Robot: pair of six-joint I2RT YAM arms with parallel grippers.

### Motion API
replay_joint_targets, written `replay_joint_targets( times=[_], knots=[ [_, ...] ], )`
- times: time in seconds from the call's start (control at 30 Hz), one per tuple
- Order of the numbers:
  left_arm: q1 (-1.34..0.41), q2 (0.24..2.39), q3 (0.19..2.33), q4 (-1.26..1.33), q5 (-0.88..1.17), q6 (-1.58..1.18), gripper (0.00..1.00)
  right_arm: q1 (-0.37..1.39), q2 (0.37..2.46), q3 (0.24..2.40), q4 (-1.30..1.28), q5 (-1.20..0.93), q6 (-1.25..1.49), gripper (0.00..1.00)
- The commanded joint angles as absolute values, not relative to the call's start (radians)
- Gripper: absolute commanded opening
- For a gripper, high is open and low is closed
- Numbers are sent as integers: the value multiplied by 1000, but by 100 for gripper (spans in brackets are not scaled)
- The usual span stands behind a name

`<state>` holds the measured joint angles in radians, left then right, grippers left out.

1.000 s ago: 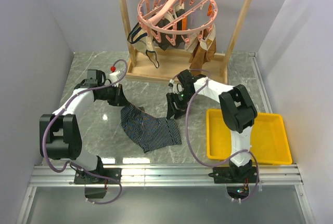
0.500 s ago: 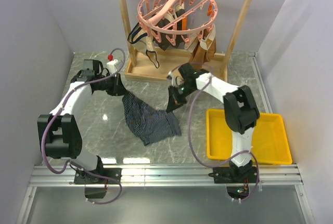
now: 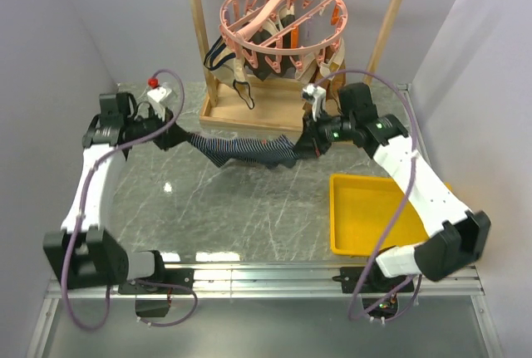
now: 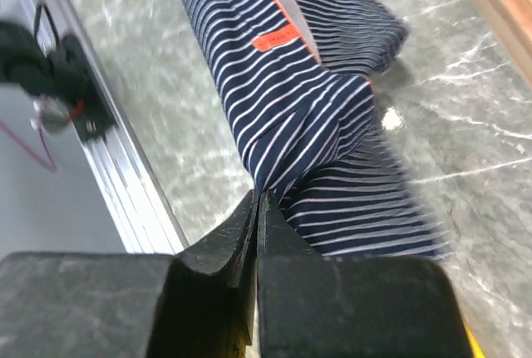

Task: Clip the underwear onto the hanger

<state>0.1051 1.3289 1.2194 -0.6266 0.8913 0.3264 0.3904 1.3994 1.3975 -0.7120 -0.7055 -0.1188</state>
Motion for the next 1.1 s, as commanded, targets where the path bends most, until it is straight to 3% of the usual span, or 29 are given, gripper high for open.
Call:
replay_joint_targets(
  times=[0.0, 0.23, 0.37, 0.6, 0.63, 0.73, 0.83, 0.93, 1.07],
  knots=[
    [104, 1134, 1161, -707, 974, 477, 1, 402, 1303, 1307, -684, -704, -231, 0],
    [94, 859, 1071, -833, 935, 555, 0, 532, 1137, 1212, -718, -686, -223, 0],
    [57, 920, 1046, -780, 815, 509, 1, 537, 1219, 1167, -622, -545, -155, 0],
    [-57, 1181, 1017, -454, 660, 330, 0, 520, 1420, 1170, -451, -299, -77, 1],
    [-64, 1210, 1009, -418, 631, 318, 21, 526, 1487, 1190, -462, -273, -74, 23],
    [-78, 1350, 1079, -446, 508, 321, 52, 528, 1656, 1305, -627, -189, -63, 44],
    [-69, 1381, 1094, -505, 427, 330, 59, 526, 1642, 1292, -652, -166, -77, 59],
    [-66, 1326, 1036, -541, 423, 360, 70, 538, 1615, 1293, -689, -216, -95, 56],
    [-66, 1322, 985, -610, 416, 348, 70, 600, 1677, 1331, -811, -273, -118, 47]
  ],
)
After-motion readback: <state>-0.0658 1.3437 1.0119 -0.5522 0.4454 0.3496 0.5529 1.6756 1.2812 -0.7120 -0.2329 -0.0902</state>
